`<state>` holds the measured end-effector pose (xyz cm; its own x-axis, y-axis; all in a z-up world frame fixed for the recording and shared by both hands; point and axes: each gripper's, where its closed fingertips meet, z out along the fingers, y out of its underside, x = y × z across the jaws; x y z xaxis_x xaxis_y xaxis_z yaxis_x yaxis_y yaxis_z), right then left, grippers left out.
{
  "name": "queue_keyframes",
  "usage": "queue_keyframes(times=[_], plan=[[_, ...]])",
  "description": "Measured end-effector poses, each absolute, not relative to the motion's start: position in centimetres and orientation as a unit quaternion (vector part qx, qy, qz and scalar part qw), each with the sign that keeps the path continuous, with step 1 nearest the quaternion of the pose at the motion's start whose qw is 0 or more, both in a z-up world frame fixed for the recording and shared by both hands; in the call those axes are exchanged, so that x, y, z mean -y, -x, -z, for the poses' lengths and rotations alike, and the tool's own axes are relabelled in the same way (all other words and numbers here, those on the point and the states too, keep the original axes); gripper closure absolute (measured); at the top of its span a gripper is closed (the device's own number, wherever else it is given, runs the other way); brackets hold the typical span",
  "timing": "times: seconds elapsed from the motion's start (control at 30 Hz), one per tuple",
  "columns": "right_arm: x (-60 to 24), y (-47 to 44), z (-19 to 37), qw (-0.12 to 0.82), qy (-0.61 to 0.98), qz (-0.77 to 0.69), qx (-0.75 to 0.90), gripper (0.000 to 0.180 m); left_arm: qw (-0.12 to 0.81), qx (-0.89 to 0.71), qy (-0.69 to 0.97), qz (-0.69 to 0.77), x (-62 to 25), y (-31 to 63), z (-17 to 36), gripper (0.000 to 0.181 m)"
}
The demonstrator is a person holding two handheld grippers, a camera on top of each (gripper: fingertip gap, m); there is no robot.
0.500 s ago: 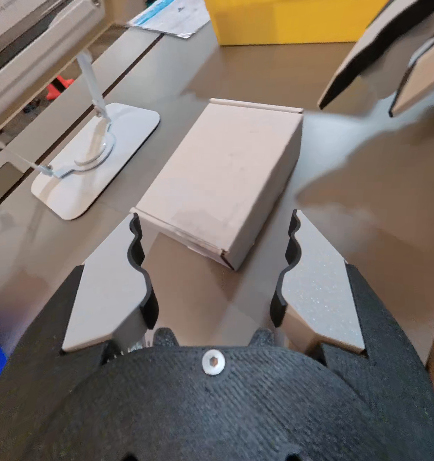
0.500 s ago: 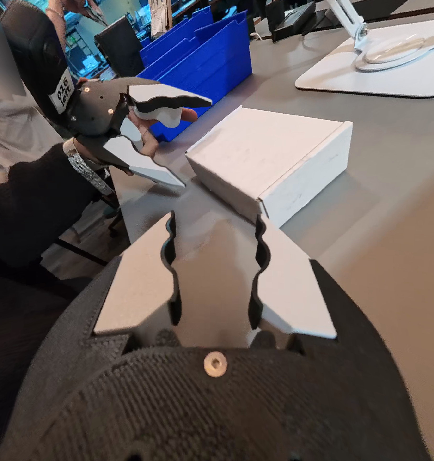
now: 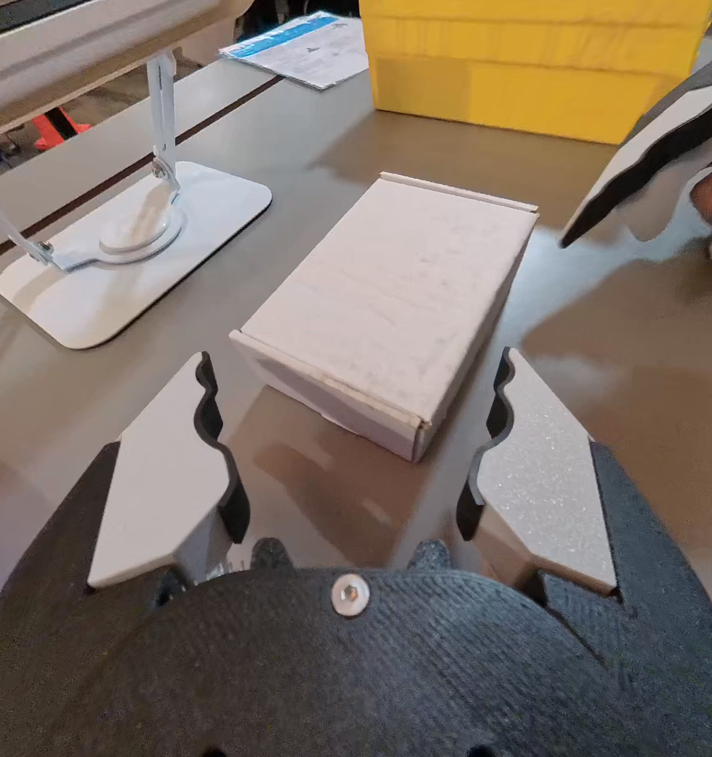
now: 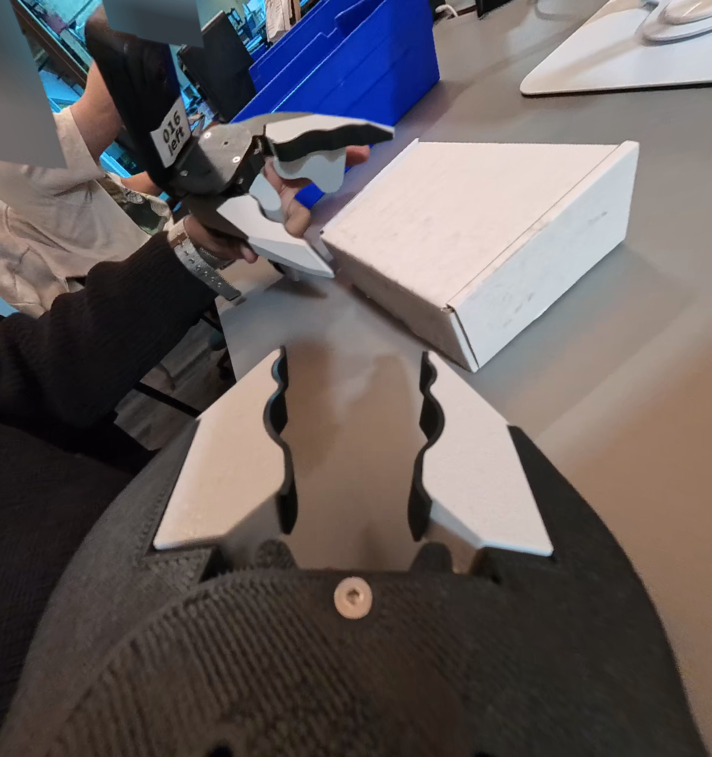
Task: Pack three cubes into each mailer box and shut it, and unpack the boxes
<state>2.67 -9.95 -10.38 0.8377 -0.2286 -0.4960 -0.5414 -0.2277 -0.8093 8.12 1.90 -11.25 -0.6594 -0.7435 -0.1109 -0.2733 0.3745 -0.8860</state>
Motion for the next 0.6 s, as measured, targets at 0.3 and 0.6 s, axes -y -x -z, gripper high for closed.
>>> queue_keyframes(times=[0.3, 0.6], plan=[[11.1, -1.5, 10.9, 0.554, 0.788, -0.116, -0.242, 0.119, 0.227, -0.809, 0.309, 0.445, -1.0, -10.0, 12.2, 0.046], [12.9, -1.1, 11.1, 0.549, 0.79, -0.097, -0.253, 0.119, 0.221, -0.81, 0.321, 0.438, 1.1, -10.7, 12.6, 0.046]])
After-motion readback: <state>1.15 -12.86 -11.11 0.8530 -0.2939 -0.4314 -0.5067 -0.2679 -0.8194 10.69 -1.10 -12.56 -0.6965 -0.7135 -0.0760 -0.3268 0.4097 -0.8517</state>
